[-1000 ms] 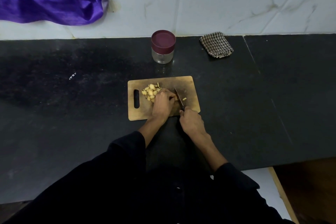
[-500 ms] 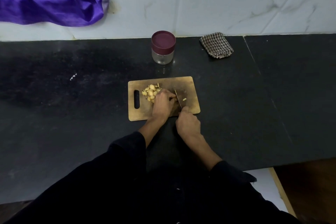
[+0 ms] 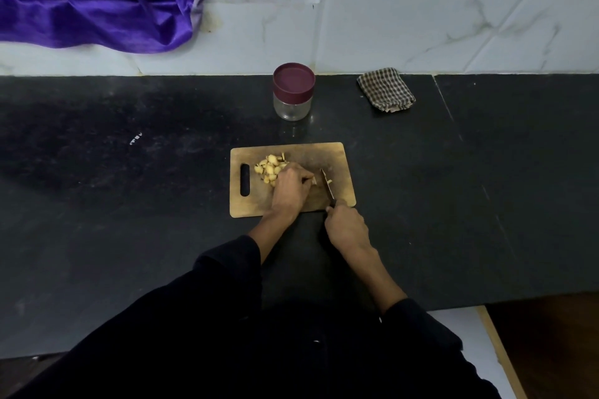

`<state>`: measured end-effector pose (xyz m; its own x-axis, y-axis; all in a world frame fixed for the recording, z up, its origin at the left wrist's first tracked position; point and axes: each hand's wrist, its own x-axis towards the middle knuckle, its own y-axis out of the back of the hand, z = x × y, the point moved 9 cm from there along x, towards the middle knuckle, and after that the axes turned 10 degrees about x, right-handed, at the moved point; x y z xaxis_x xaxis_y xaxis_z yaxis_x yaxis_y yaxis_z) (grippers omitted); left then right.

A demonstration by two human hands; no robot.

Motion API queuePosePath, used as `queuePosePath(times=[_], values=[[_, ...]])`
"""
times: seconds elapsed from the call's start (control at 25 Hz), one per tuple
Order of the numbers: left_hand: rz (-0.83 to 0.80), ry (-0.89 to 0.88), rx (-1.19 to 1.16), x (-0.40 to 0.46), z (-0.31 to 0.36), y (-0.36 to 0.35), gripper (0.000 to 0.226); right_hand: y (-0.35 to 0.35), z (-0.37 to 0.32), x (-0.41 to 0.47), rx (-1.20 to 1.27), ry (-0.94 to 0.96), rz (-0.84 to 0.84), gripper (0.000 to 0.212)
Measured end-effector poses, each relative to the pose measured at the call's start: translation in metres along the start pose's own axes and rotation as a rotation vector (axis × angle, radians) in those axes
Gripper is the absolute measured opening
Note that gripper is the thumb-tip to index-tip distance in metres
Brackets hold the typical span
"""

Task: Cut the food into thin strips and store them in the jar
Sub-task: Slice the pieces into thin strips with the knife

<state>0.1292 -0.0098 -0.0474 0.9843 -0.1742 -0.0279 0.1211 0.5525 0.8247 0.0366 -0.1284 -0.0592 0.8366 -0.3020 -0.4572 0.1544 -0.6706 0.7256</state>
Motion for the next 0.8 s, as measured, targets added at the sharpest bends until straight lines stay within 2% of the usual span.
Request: queuePosePath(times=[0.52, 0.8], values=[[0.004, -0.004, -0.009, -0.002, 0.002, 0.003, 0.017, 0.021, 0.002, 0.010, 0.066, 0.062, 0.001, 0.034], [0.001, 0.015, -0.005, -0.003, 0.002, 0.002, 0.018, 0.018, 0.017, 0.011, 0.163, 0.006, -0.051, 0.034]])
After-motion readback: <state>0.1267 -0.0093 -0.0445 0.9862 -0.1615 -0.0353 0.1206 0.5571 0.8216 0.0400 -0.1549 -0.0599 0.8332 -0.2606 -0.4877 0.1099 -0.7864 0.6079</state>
